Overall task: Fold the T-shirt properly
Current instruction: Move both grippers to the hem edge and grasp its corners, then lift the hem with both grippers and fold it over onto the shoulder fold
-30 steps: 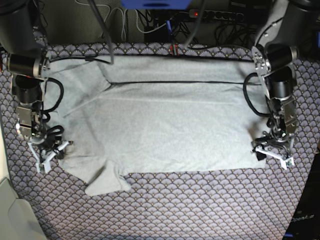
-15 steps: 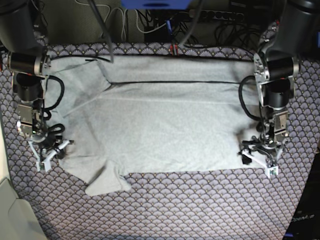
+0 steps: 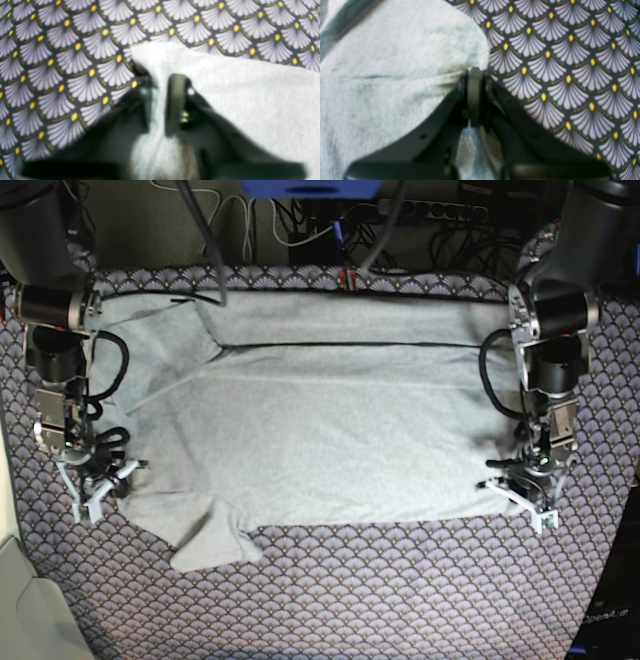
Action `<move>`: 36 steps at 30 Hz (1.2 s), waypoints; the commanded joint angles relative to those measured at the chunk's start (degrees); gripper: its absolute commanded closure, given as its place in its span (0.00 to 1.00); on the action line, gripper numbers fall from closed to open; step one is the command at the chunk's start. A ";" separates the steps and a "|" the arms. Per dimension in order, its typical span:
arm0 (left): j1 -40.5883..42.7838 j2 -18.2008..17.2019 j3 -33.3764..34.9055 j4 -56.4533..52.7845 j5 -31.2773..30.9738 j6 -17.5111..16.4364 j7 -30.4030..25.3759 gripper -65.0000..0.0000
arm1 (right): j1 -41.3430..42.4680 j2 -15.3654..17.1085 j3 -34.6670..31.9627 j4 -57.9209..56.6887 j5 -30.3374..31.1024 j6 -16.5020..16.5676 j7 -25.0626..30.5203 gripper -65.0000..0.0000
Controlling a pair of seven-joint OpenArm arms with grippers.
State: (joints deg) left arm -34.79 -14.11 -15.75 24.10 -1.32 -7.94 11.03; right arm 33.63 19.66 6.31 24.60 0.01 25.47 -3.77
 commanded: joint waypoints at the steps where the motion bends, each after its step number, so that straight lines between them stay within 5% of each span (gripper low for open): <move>1: -1.48 -0.62 -0.12 0.65 0.05 0.08 -0.43 1.00 | 1.23 0.43 0.07 0.59 -0.14 0.06 -0.76 1.00; 8: -1.48 -0.62 -0.12 3.99 0.05 0.08 1.06 0.99 | -2.64 0.52 0.16 13.07 -0.14 0.15 -3.04 1.00; 18: 9.33 -1.50 -0.21 30.72 -0.04 -0.01 16.36 0.99 | -10.55 0.52 5.34 28.81 -0.05 0.42 -9.55 1.00; 28: 16.90 -1.41 -0.30 35.73 -0.04 -0.01 16.97 0.99 | -21.01 0.16 9.65 41.55 -0.05 0.42 -11.04 1.00; 32: 19.44 -1.32 -5.31 39.51 -0.04 -0.27 17.15 0.99 | -25.58 0.08 9.65 47.00 0.03 0.42 -11.39 1.00; 36: 21.20 -0.26 -9.44 45.13 -0.04 -0.45 22.78 0.99 | -31.47 1.13 9.65 54.65 7.33 0.50 -14.56 1.00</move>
State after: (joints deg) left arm -12.29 -13.56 -24.93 67.92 -1.50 -8.82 35.53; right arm 1.23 19.25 15.38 78.13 7.01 26.63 -19.73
